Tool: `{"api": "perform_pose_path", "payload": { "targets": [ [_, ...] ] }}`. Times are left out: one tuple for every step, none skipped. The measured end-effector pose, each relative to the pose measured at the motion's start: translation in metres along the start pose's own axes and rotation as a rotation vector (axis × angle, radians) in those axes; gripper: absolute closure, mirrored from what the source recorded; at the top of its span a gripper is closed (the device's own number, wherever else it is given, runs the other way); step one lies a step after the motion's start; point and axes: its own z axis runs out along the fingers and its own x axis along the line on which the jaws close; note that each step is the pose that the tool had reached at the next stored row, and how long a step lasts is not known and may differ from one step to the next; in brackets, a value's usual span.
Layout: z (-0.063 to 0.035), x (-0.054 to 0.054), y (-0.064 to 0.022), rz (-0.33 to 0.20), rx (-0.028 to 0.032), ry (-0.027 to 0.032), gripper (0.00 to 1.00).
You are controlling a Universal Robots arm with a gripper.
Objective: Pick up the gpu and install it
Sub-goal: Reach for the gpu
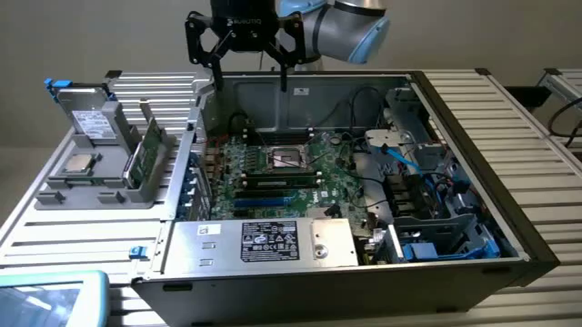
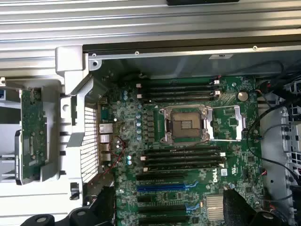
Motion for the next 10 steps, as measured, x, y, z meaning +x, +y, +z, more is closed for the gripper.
{"api": "perform_pose_path", "payload": {
  "targets": [
    [0.0,0.0,0.0,0.0,0.0,0.0,0.01],
    [0.0,0.0,0.0,0.0,0.0,0.0,0.01],
    [0.0,0.0,0.0,0.0,0.0,0.0,0.01],
    [0.0,0.0,0.0,0.0,0.0,0.0,0.01],
    [0.0,0.0,0.0,0.0,0.0,0.0,0.01],
    [0.0,0.0,0.0,0.0,0.0,0.0,0.01],
    [0.0,0.0,0.0,0.0,0.0,0.0,0.01],
    [0.0,0.0,0.0,0.0,0.0,0.0,0.01],
    [0.0,0.0,0.0,0.0,0.0,0.0,0.01],
    [0.0,0.0,0.0,0.0,0.0,0.0,0.01]
  ]
}}
